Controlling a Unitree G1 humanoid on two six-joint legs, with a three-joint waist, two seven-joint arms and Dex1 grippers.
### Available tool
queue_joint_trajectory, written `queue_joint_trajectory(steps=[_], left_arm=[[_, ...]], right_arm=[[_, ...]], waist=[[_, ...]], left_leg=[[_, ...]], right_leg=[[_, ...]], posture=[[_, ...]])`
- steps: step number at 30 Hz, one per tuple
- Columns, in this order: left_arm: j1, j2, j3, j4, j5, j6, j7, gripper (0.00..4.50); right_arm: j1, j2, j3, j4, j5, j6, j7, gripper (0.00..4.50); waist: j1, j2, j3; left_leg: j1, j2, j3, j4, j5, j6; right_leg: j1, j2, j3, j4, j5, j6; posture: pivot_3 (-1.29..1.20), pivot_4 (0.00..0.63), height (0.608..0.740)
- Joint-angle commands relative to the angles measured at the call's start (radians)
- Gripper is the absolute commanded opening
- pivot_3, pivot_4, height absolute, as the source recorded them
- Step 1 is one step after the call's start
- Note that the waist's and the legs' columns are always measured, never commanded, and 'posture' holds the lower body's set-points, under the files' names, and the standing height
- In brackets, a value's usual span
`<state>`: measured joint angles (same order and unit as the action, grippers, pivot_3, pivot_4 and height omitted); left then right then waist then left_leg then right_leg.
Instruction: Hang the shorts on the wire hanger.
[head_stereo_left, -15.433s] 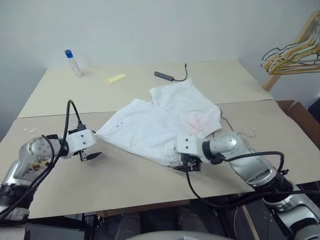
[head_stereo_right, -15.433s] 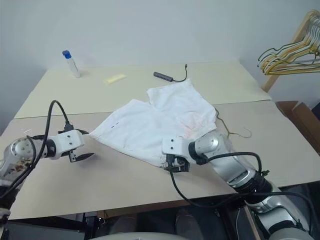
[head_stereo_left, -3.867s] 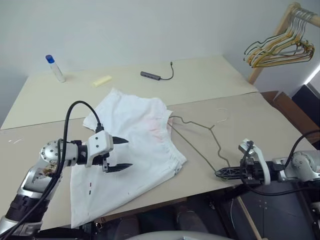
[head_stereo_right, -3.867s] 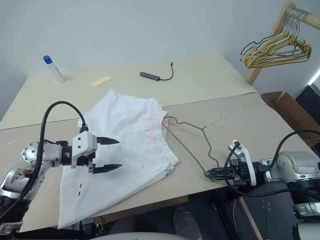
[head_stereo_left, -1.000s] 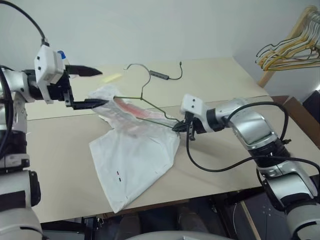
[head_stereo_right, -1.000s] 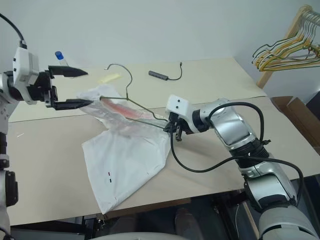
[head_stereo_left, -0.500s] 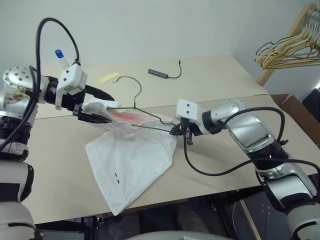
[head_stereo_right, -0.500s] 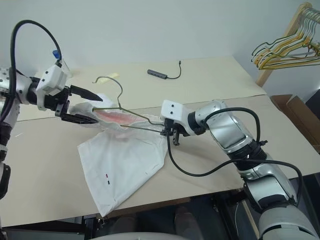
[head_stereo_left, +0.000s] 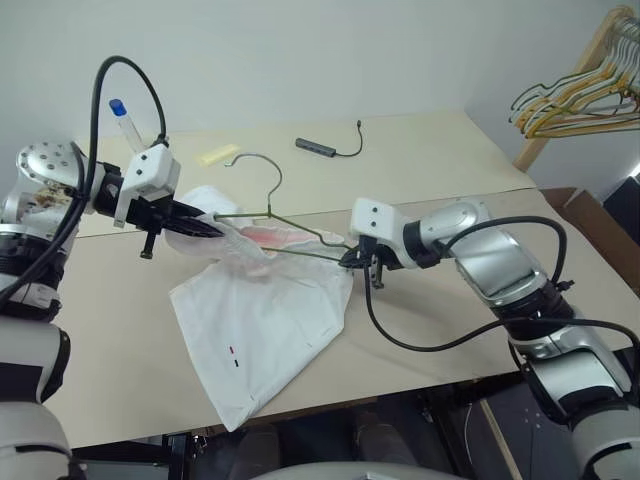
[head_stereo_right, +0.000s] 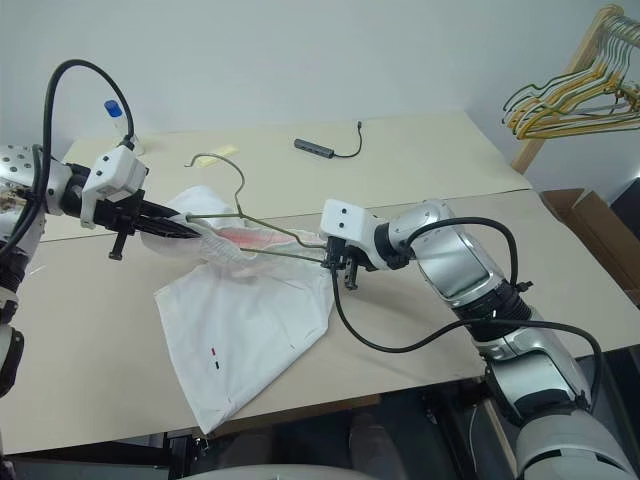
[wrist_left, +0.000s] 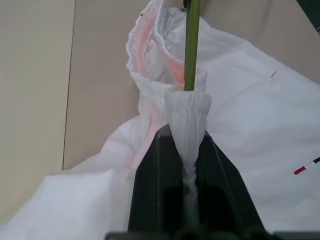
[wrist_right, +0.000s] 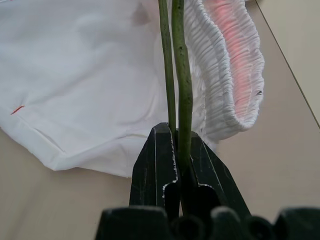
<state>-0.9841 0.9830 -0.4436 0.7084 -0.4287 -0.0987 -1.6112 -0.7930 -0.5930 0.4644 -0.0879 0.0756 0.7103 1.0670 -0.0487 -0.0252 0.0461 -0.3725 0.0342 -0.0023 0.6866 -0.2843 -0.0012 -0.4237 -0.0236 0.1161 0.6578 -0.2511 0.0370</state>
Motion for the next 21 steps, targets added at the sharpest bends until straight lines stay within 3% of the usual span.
queue_joint_trajectory(steps=[1,11,16,21], left_arm=[[-0.029,-0.001,0.049,-0.017,0.011,-0.026,-0.003,0.01],[0.024,-0.043,0.245,-0.025,-0.001,0.004,-0.002,0.00],[0.070,-0.038,0.287,-0.062,-0.001,0.023,-0.003,0.00],[0.062,-0.045,0.294,-0.056,0.015,0.025,-0.003,0.00]], right_arm=[[0.008,0.020,-0.039,-0.011,-0.013,-0.110,-0.035,0.00],[0.032,-0.010,-0.169,-0.001,-0.010,-0.093,-0.118,2.89],[0.052,-0.031,-0.355,-0.036,0.118,0.092,-0.137,4.45],[0.069,-0.027,-0.478,0.018,0.220,0.226,-0.163,4.45]], waist=[[0.000,0.000,0.000],[-0.013,0.000,0.000],[-0.022,0.000,0.000],[-0.025,-0.001,0.000]], left_leg=[[0.000,0.000,0.000,0.000,0.000,0.000],[0.000,0.000,0.000,0.001,0.000,0.000],[0.000,0.000,0.000,0.001,0.000,0.000],[0.000,0.000,0.000,0.002,0.000,0.000]], right_leg=[[0.000,0.000,0.000,0.000,0.000,0.000],[0.000,0.000,0.000,0.000,0.000,0.000],[0.001,0.000,0.000,0.000,0.000,0.000],[0.001,0.000,0.001,0.002,0.000,0.000]], posture=[[0.00,0.000,0.740],[-0.02,0.000,0.740],[-0.03,0.000,0.740],[-0.03,0.000,0.740]])
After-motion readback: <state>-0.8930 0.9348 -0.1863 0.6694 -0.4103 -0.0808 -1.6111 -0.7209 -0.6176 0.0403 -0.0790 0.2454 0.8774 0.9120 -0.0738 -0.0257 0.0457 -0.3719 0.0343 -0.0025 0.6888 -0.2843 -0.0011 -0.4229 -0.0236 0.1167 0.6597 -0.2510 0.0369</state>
